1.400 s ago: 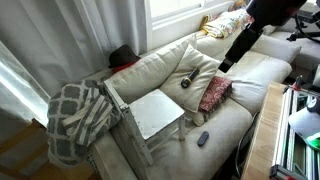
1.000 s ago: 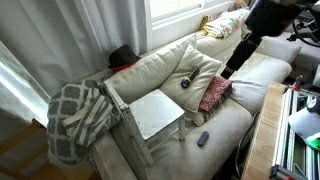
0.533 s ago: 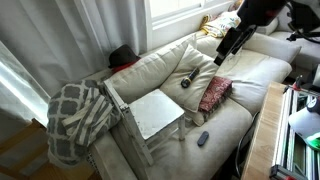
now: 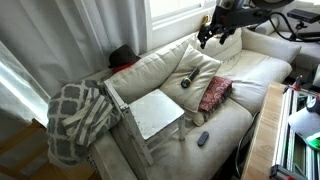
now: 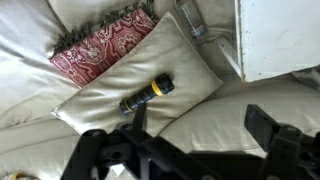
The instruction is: Place the torch upright on the seat of the white chair.
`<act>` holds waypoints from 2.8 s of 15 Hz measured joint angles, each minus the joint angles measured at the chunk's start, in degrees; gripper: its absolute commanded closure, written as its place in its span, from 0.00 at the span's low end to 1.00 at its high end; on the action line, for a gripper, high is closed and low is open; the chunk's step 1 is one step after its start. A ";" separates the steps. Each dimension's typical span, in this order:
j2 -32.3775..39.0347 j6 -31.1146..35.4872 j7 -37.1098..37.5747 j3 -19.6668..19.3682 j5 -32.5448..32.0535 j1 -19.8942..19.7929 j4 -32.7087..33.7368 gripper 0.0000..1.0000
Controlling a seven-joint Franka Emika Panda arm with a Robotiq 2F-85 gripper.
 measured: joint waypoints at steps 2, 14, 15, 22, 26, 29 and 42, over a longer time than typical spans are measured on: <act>6.35 0.08 7.75 0.51 -4.06 -2.76 3.57 0.00; 21.11 0.07 25.70 3.31 -11.26 -7.85 12.84 0.00; 21.11 0.07 25.70 3.31 -11.27 -7.85 12.84 0.00; 25.25 -1.80 25.33 -7.77 -13.49 -0.46 15.50 0.00; 37.29 -0.93 17.86 -17.74 -12.53 2.59 23.88 0.00; 46.28 0.90 9.65 -21.54 -6.94 3.26 30.78 0.00; 61.54 -0.05 3.86 -25.19 13.16 3.72 45.76 0.00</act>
